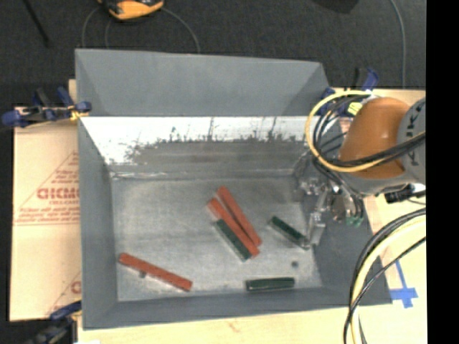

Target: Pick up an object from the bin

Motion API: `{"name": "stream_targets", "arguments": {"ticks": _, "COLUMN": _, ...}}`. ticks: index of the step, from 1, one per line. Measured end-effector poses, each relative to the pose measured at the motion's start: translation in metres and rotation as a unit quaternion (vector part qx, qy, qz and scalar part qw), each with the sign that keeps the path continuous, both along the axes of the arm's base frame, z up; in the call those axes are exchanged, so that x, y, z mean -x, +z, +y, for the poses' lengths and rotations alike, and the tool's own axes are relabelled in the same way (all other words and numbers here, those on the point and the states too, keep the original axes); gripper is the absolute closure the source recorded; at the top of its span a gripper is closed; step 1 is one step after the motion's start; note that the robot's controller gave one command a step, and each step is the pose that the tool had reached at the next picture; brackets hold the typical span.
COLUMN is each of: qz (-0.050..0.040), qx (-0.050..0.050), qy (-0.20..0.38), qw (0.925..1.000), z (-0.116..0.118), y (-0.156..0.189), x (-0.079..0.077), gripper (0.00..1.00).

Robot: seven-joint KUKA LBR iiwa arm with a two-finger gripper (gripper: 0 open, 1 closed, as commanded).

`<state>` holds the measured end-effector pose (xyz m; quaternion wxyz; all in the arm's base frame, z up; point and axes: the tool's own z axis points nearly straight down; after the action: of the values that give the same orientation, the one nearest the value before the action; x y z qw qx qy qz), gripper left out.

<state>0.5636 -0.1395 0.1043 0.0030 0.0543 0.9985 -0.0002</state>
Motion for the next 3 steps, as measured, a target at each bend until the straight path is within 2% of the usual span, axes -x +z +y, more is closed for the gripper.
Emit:
{"name": "stream_targets", "arguments": {"ticks": 1, "qz": 0.0015, "qx": -0.001, "qy": -0.044, "qw": 0.999, "z": -0.0051, "y": -0.0324, "x": 0.0034, "gripper": 0.0}}
{"name": "stream_targets", "arguments": {"ticks": 2, "qz": -0.0014, "qx": 0.0, "qy": -0.12, "qw": 0.9928, "z": -0.0068, "y": -0.0317, "x": 0.0116, "gripper": 1.0}}
{"name": "stream_targets", "arguments": {"ticks": 3, "qz": -0.0014, "qx": 0.0, "qy": -0.12, "qw": 0.9928, "z": -0.0068, "y": -0.0318, "x": 0.0116, "gripper": 1.0}}
